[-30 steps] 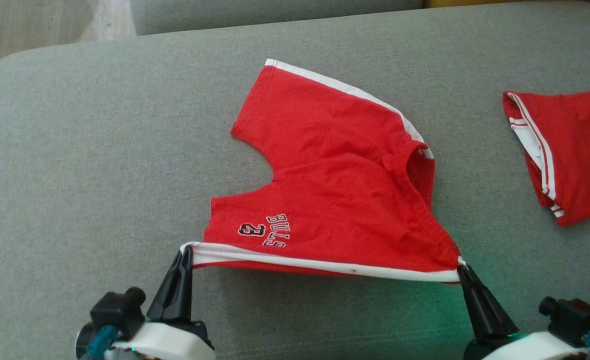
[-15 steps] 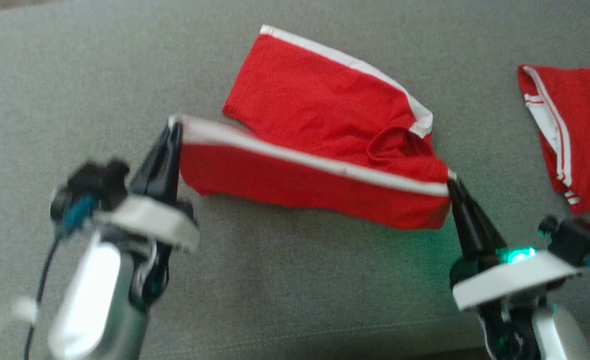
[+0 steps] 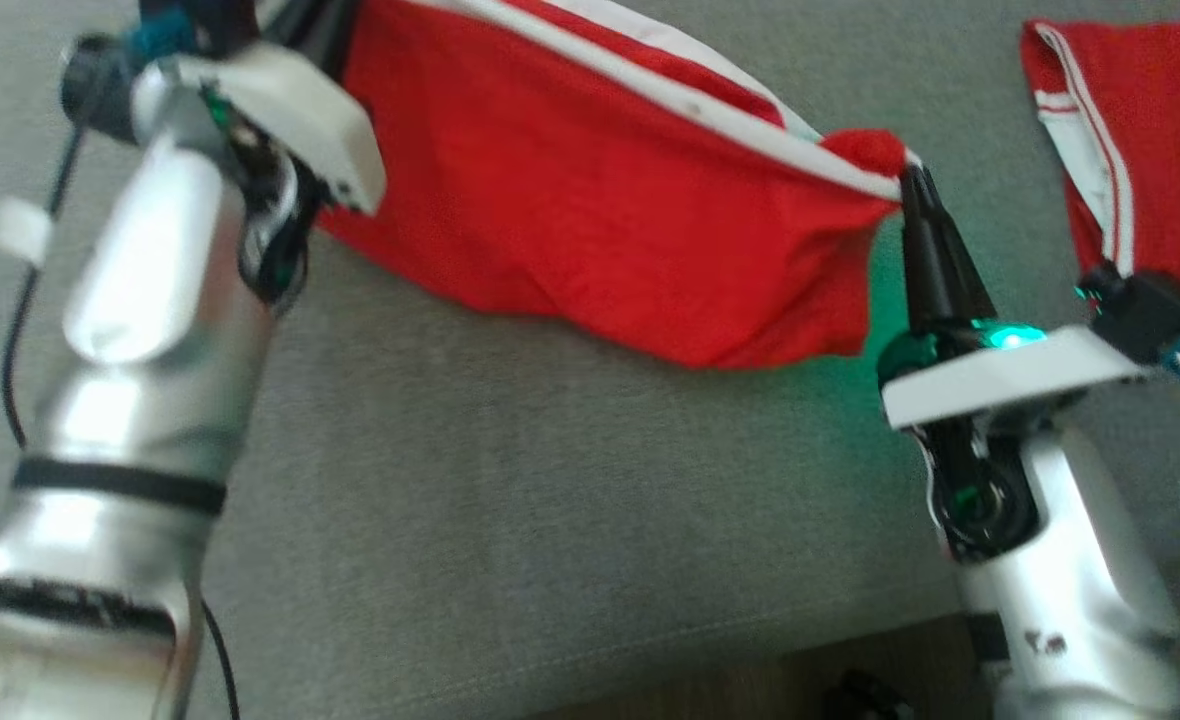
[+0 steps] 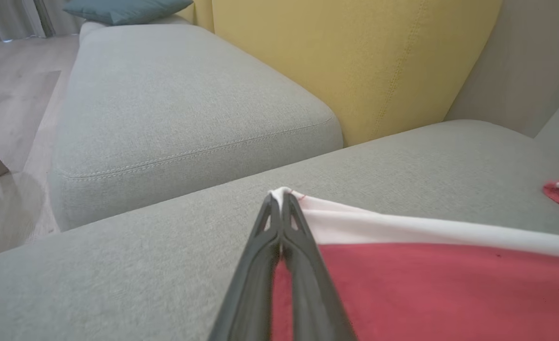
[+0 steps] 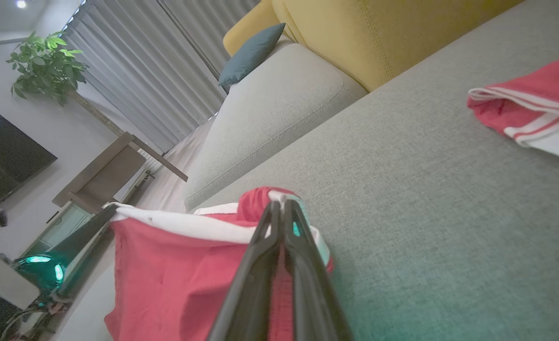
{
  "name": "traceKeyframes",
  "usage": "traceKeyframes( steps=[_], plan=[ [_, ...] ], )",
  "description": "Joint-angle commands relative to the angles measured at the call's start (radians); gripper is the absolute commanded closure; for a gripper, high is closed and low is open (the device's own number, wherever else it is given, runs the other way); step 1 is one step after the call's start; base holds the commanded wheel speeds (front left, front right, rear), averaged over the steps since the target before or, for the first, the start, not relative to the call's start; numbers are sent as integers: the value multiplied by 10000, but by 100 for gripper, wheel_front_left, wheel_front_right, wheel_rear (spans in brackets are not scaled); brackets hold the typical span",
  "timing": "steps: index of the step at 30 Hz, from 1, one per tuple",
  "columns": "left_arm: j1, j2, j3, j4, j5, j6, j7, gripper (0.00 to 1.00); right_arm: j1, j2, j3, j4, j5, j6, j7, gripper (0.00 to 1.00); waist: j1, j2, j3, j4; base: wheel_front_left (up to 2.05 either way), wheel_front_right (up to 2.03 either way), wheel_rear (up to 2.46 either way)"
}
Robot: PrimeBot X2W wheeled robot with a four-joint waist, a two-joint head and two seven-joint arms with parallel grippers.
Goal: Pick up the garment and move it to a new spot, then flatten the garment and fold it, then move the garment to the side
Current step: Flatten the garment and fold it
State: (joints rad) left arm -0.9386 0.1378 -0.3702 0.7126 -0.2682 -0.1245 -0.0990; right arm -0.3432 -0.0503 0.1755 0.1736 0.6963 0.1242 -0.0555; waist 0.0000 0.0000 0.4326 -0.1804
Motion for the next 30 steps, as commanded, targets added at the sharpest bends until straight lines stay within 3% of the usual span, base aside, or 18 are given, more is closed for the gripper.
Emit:
traceKeyframes(
  steps=[1, 6, 13, 14, 16, 17, 18, 25, 30],
  plan=[
    [-671, 309, 240, 158, -145, -34, -49, 100, -316, -1, 310, -102, 168, 65, -179, 100, 0, 0, 436, -465, 0, 0, 0],
    [-1857, 421, -114, 2005, -473, -55, -84, 100, -1144, 0, 997, 789, 676, 65, -632, 100, 0, 0, 716, -964, 0, 0, 0],
    [-2510, 548, -575, 3272, -1182, -59, -303, 100, -1816, 0, 1697, 1546, 1143, 65, -1091, 100, 0, 0, 898, -1317, 0, 0, 0],
    [-2571, 544, -624, 3464, -1318, -59, -260, 100, -1906, 0, 1819, 1609, 1212, 65, -1136, 96, 0, 0, 921, -1339, 0, 0, 0],
    [-2640, 530, -758, 3735, -1632, -59, -160, 100, -2057, 0, 2050, 1700, 1319, 65, -1195, 11, 0, 0, 956, -1399, 0, 0, 0],
    [-2660, 527, -793, 3814, -1829, -60, -152, 59, -2124, 0, 2130, 1724, 1296, 65, -1252, 0, 0, 0, 962, -1414, 0, 0, 0],
    [-2664, 509, -859, 3851, -2003, -60, -160, 0, -2167, -1, 2197, 1718, 1269, 65, -1311, 0, 0, 0, 964, -1409, 0, 0, 0],
    [-2583, 702, -1202, 4021, -2431, -38, -1036, 0, -1890, -795, 2263, 934, 174, 65, -1903, 0, 0, 0, 732, -1093, 0, 0, 0],
    [-2036, 738, -997, 3443, -2187, 927, -1602, 0, -1222, -1293, 1372, 186, -1506, 65, -2040, 0, 0, 0, 338, -741, 0, 0, 0]
  ],
)
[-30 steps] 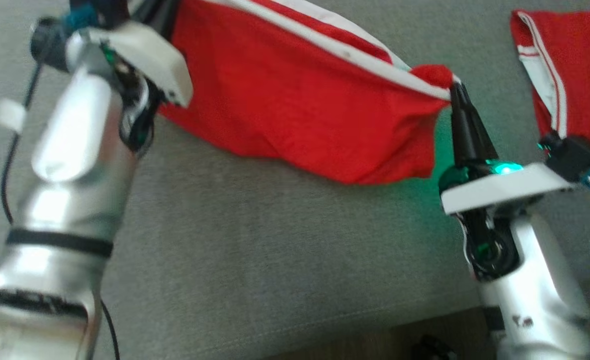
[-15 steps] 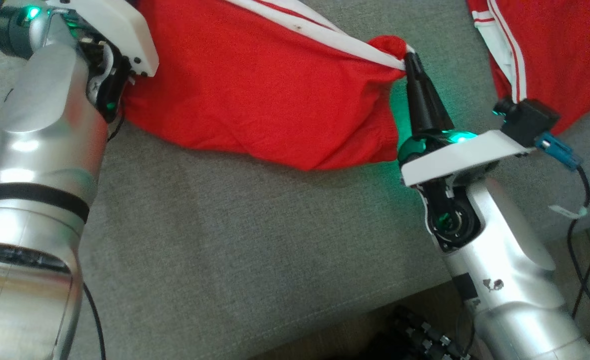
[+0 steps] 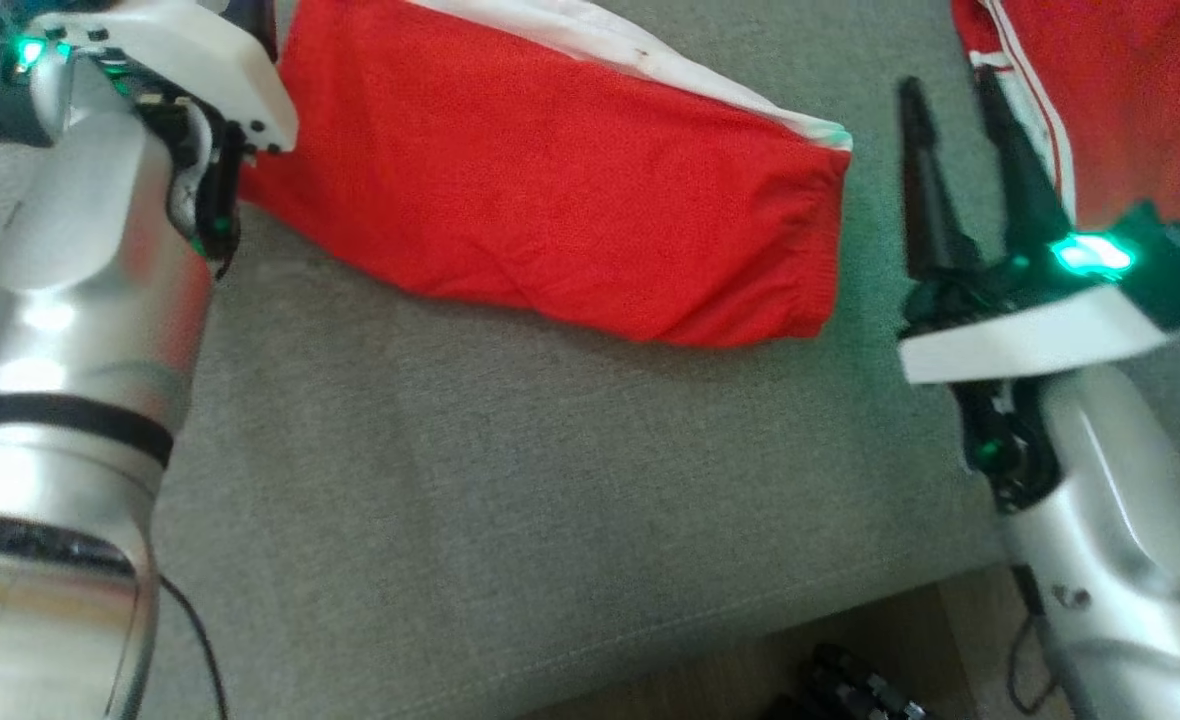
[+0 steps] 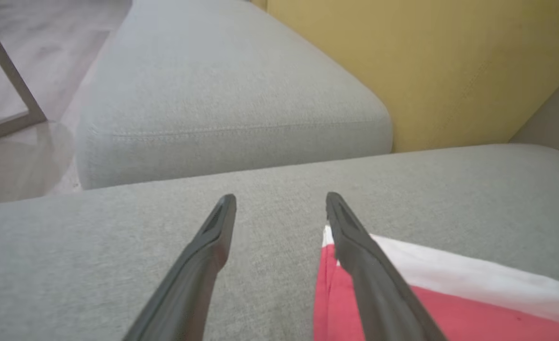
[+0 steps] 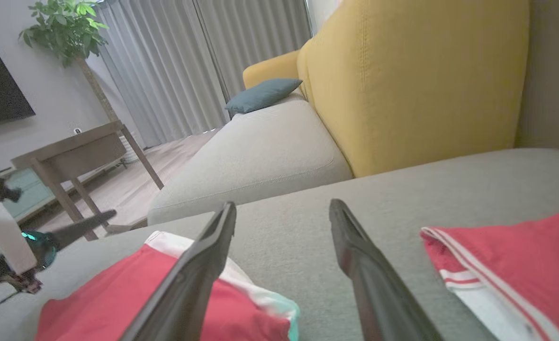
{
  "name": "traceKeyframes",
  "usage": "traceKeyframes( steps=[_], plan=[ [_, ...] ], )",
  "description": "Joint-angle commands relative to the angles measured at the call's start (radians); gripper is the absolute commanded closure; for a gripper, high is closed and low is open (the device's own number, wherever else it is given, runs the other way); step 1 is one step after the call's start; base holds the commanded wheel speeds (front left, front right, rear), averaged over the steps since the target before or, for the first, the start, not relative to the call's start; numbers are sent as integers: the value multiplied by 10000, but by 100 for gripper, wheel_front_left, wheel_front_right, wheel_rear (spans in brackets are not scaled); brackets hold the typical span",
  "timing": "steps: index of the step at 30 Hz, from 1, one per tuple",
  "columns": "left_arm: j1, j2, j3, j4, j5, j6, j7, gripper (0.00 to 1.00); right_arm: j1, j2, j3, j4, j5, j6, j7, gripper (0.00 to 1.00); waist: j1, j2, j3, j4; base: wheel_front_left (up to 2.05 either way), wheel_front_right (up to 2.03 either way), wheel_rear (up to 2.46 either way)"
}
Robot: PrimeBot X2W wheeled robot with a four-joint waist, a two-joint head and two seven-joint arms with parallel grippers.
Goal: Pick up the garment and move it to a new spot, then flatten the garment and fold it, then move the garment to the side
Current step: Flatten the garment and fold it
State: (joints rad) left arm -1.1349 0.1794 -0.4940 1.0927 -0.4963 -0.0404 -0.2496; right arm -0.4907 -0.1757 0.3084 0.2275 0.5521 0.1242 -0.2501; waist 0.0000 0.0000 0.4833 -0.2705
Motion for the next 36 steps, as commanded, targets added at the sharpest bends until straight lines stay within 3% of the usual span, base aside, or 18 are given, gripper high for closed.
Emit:
traceKeyframes(
  steps=[1, 6, 17, 25, 36],
  plan=[
    [116, 356, 393, -847, 161, 335, -109, 0, 412, -83, -214, -520, -377, 65, -100, 0, 0, 0, -236, 244, 0, 0, 0],
    [2016, 515, 1188, -3887, 818, 1486, -118, 0, 1218, -119, -1177, -1298, -1474, 65, -106, 0, 0, 0, -612, 647, 0, 0, 0],
    [6893, 299, 1978, -8783, 2171, 3145, -121, 0, 2694, -50, -2127, -2195, -2626, 65, 772, 0, 0, 0, -1429, 1270, 0, 0, 0],
    [8573, 299, 2157, -10055, 2586, 3515, -121, 0, 3186, 38, -2269, -2489, -2817, 65, 1179, 0, 0, 0, -1627, 1443, 0, 0, 0],
    [8936, 221, 2231, -10233, 2746, 3462, -122, 0, 3345, 98, -2412, -2670, -2794, 65, 1372, 0, 0, 0, -1673, 1576, 0, 0, 0]
  ],
)
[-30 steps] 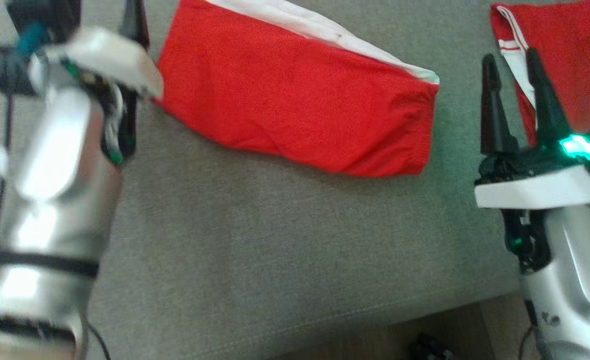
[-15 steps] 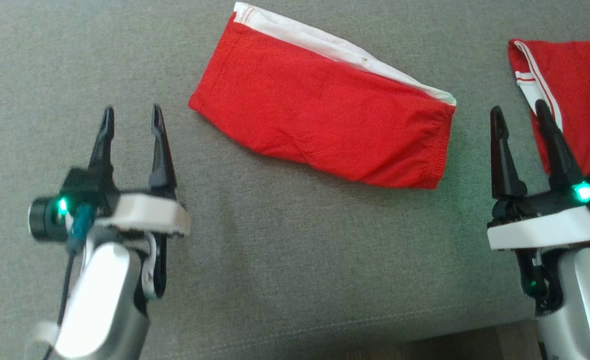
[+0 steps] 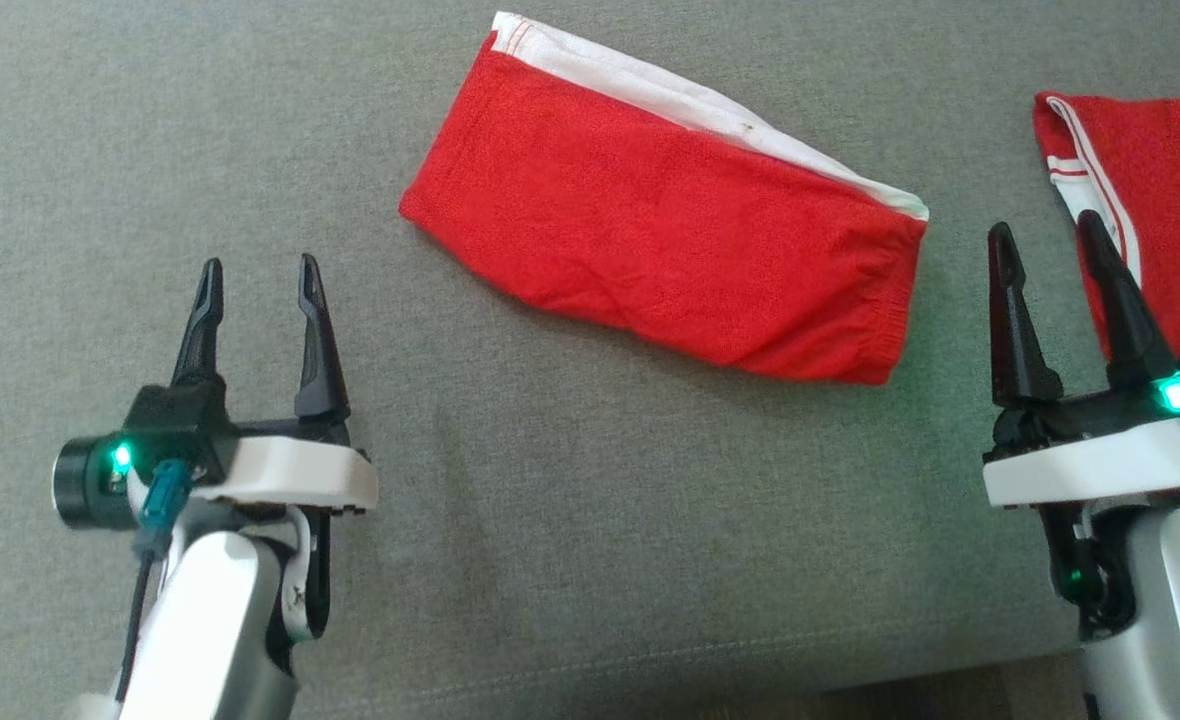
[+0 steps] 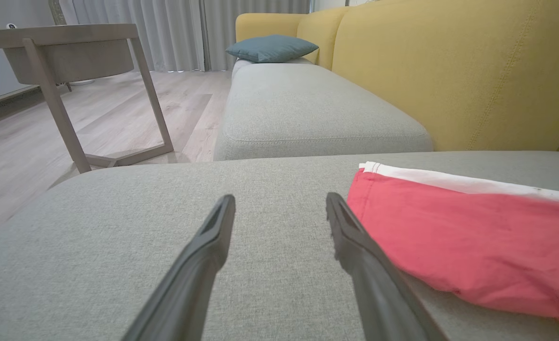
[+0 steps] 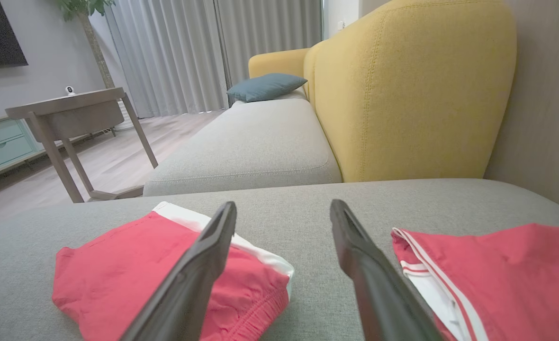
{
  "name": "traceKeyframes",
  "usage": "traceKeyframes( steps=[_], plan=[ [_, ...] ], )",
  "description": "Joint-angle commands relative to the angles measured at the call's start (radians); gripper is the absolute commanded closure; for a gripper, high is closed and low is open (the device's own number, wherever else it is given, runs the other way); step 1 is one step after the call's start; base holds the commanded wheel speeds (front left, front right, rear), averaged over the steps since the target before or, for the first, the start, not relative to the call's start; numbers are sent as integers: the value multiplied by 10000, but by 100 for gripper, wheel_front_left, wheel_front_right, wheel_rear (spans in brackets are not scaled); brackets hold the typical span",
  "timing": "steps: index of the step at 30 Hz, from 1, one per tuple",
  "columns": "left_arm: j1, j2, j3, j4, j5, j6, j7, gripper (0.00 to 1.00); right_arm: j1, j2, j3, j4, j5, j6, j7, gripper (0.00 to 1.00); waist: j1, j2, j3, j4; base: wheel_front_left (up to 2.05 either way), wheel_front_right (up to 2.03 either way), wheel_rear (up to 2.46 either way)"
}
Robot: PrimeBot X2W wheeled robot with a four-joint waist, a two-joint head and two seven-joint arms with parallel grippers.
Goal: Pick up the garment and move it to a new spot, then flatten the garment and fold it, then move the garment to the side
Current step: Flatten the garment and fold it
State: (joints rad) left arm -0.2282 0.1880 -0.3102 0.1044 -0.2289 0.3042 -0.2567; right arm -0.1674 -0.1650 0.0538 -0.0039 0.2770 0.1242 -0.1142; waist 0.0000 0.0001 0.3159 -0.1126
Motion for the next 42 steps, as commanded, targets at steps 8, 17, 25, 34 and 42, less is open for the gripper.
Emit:
traceKeyframes(
  steps=[8, 17, 25, 34, 42],
  plan=[
    [-374, 89, 220, -191, 156, -271, -50, 0, 58, -19, 43, -493, -9, 65, 75, 0, 0, -1, 206, 102, 0, 0, 0],
    [-3005, 17, -633, 1396, -47, -1779, 1386, 0, -218, 20, 52, -611, 60, 65, 104, 0, 0, -1, 913, -110, 0, 0, 0],
    [-5449, -72, -892, 4338, -577, -2862, 3744, 0, -491, 124, 228, -388, 169, 65, -61, 0, 0, -1, 1355, -593, 0, 0, 0],
    [-6285, -157, -1251, 5965, -654, -3170, 5203, 65, -496, 199, 202, -102, 309, 65, -236, 0, 0, -1, 1432, -752, 0, 0, 0],
    [-6341, -79, -1664, 6043, -261, -2990, 5196, 100, -556, 191, 190, -78, 385, 65, -224, 0, 0, -1, 1407, -669, 0, 0, 0]
  ],
)
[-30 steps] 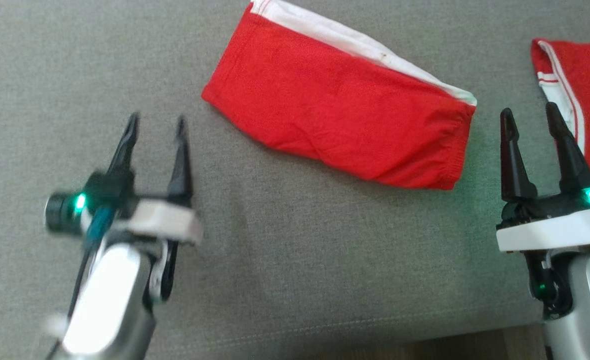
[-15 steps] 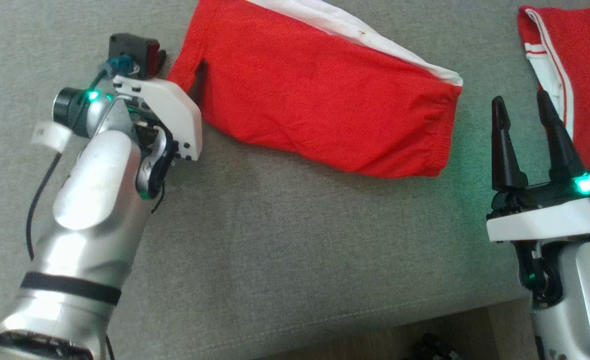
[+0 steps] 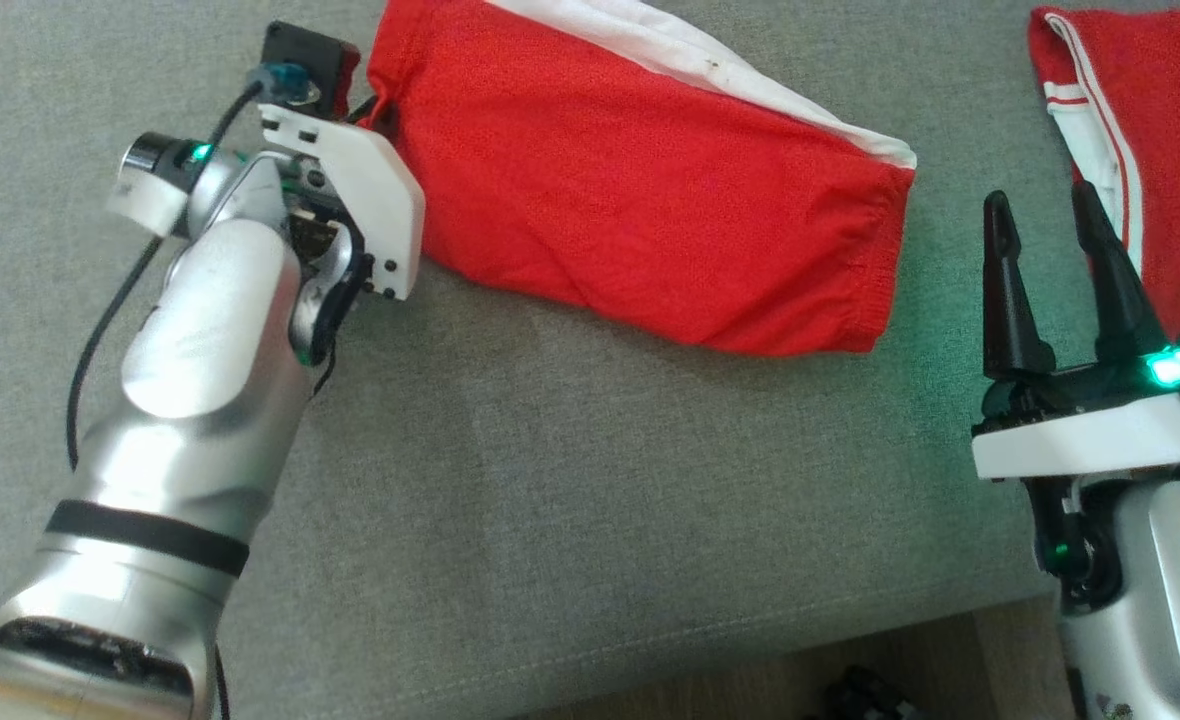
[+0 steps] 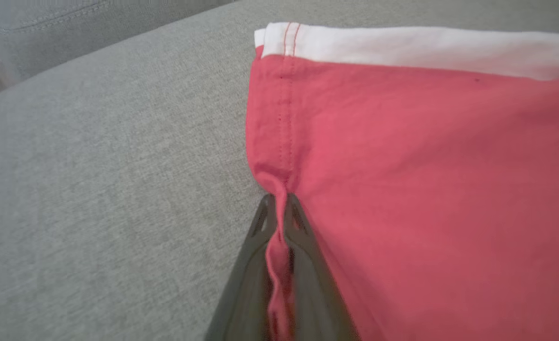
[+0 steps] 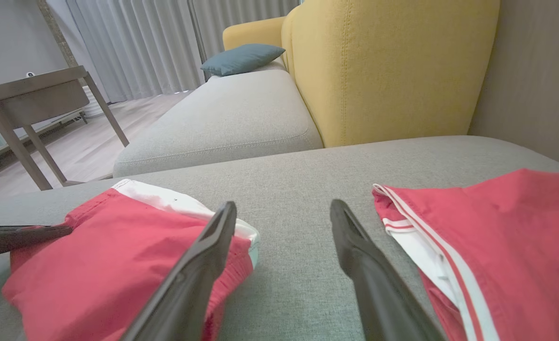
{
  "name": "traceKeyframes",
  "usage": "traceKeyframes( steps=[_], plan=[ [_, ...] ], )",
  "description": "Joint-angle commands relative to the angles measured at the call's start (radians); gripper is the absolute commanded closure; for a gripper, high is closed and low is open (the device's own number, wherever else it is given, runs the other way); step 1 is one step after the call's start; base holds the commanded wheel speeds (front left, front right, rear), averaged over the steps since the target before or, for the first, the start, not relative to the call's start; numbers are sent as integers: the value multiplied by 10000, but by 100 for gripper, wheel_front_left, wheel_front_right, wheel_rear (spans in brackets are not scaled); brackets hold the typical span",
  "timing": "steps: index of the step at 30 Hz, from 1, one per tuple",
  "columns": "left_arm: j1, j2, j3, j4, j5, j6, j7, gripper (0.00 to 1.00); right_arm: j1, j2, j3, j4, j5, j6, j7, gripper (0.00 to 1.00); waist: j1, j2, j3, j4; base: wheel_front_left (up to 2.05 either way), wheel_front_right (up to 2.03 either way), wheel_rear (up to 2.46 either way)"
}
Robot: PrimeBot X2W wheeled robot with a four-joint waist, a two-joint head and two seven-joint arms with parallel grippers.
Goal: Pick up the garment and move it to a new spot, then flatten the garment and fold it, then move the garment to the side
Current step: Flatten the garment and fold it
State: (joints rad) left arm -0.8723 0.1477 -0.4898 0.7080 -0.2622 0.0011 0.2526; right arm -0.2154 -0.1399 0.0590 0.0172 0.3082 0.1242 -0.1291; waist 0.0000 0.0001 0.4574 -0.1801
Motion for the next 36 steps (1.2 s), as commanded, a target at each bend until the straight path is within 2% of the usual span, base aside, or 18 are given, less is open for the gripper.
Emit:
traceKeyframes(
  steps=[1, 9, 19, 24, 25, 26, 30, 31, 36],
  plan=[
    [147, 345, 107, -52, 112, 108, 50, 100, -69, -69, 127, -289, 77, 65, -69, 0, 0, -1, -25, 24, 0, 0, 0],
    [1368, 775, 400, -1424, -35, 813, -476, 100, 138, -93, 2, -320, 113, 65, 7, 0, 0, -1, -314, 255, 0, 0, 0],
    [5168, 1350, 1116, -5131, -814, 2123, -324, 100, 701, -66, -181, -512, -23, 65, 339, 0, 0, -1, -1096, 790, 0, 0, 0],
    [6427, 1369, 1221, -6176, -1079, 2536, -169, 100, 1019, -14, -298, -724, -71, 65, 545, 0, 0, -1, -1352, 936, 0, 0, 0],
    [6543, 1291, 1288, -6292, -1194, 2565, -289, 58, 1079, -2, -319, -771, -78, 65, 588, 0, 0, -1, -1382, 959, 0, 0, 0],
    [6644, 1211, 1324, -6337, -1312, 2556, -388, 0, 1137, 8, -343, -815, -91, 65, 633, 0, 0, -1, -1417, 981, 0, 0, 0],
    [6839, 1056, 1413, -6352, -1308, 2632, -1139, 0, 1331, 65, -405, -1008, -225, 65, 859, 0, 0, -1, -1594, 999, 0, 0, 0],
    [6833, 977, 1510, -6439, -1080, 2776, -1986, 0, 1418, 95, -460, -1115, -298, 65, 972, 0, 0, -1, -1698, 1015, 0, 0, 0],
    [6892, 932, 1617, -6595, -406, 3105, -3974, 0, 1624, 174, -537, -1419, -607, 65, 1269, 0, 0, -1, -2067, 1017, 0, 0, 0]
  ],
)
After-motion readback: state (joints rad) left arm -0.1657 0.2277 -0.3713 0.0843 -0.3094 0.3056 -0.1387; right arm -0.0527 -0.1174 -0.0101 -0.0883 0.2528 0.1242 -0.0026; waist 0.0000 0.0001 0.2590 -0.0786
